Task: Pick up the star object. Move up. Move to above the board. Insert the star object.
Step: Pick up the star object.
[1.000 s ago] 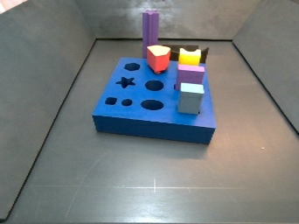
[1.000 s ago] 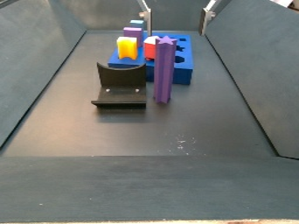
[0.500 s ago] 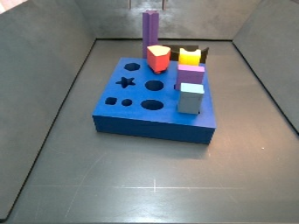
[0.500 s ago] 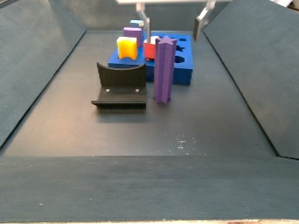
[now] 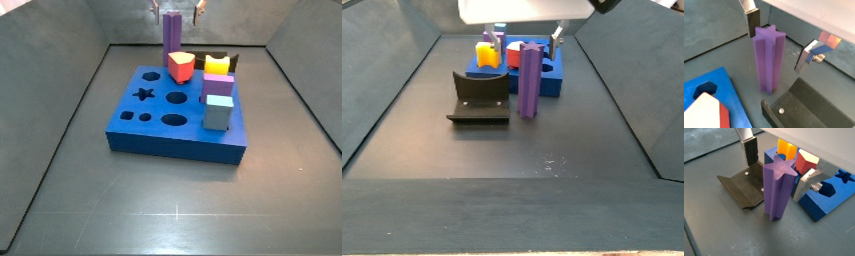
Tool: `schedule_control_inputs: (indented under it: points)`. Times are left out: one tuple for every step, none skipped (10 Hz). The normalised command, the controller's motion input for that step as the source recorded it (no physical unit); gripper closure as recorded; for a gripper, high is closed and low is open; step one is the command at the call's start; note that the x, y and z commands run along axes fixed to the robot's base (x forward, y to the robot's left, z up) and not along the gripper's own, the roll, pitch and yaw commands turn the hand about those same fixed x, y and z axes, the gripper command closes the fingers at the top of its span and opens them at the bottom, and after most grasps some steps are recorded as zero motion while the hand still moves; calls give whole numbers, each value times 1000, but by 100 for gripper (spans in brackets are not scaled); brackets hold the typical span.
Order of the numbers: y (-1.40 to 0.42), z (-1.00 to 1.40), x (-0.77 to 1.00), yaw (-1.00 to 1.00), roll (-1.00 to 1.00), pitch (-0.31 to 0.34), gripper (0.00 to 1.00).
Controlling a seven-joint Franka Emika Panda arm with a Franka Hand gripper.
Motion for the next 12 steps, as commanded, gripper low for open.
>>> schedule_control_inputs:
  points:
    - [0, -60, 29, 0, 0, 0, 0]
    - [0, 0, 0, 20, 0, 0, 0]
    - [0, 0, 0, 0, 0, 0, 0]
    - [0, 0, 0, 0, 0, 0, 100]
    - [0, 0, 0, 0, 0, 0, 100]
    - [0, 0, 0, 0, 0, 0, 100]
    - [0, 0, 0, 0, 0, 0, 100]
    - [0, 0, 0, 0, 0, 0, 100]
    - [0, 0, 0, 0, 0, 0, 100]
    - [0, 0, 0, 0, 0, 0, 100]
    - [0, 0, 0, 0, 0, 0, 100]
    - [0, 0, 0, 0, 0, 0, 100]
